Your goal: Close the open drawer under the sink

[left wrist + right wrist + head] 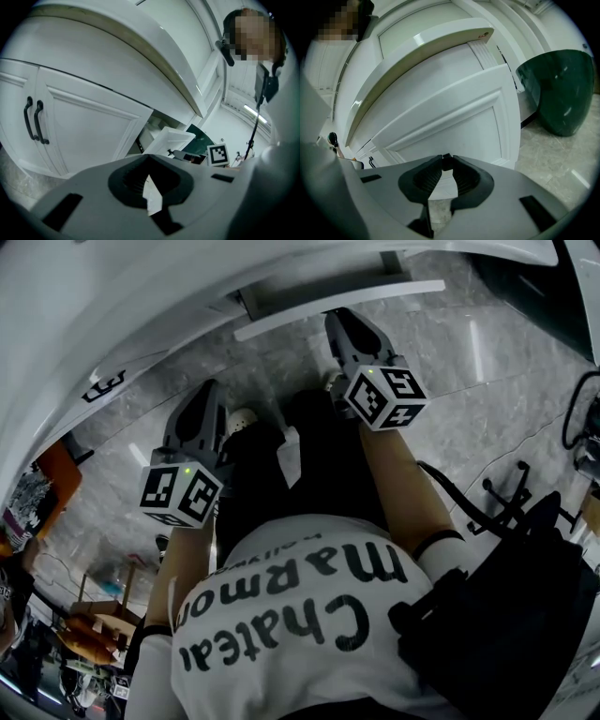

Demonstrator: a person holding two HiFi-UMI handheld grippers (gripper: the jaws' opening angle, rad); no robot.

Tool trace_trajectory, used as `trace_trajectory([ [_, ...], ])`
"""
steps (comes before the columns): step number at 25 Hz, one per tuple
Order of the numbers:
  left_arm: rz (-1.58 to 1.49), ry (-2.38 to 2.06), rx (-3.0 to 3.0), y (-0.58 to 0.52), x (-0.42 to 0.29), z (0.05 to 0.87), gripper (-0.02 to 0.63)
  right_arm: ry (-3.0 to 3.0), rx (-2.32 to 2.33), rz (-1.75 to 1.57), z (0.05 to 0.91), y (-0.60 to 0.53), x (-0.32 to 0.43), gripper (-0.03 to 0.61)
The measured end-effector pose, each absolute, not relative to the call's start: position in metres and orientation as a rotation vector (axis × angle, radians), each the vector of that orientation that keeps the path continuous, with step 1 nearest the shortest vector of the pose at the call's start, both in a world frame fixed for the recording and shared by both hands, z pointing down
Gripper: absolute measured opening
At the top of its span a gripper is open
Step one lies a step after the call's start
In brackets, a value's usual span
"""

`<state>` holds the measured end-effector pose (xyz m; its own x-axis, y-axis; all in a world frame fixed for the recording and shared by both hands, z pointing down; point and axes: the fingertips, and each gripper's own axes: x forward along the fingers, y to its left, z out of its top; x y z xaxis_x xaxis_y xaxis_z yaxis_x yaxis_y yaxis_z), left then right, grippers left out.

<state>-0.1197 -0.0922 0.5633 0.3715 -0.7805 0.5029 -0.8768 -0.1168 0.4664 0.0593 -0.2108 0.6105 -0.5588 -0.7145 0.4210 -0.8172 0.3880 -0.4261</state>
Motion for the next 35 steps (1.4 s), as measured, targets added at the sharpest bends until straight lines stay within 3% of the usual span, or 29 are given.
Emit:
trace_trajectory([
  [35,0.140,-1.493,1.846,-0.078,-0.121,0.583,0.008,-2.540,1.430,0.959,0.600,-0.269,0.038,0.072],
])
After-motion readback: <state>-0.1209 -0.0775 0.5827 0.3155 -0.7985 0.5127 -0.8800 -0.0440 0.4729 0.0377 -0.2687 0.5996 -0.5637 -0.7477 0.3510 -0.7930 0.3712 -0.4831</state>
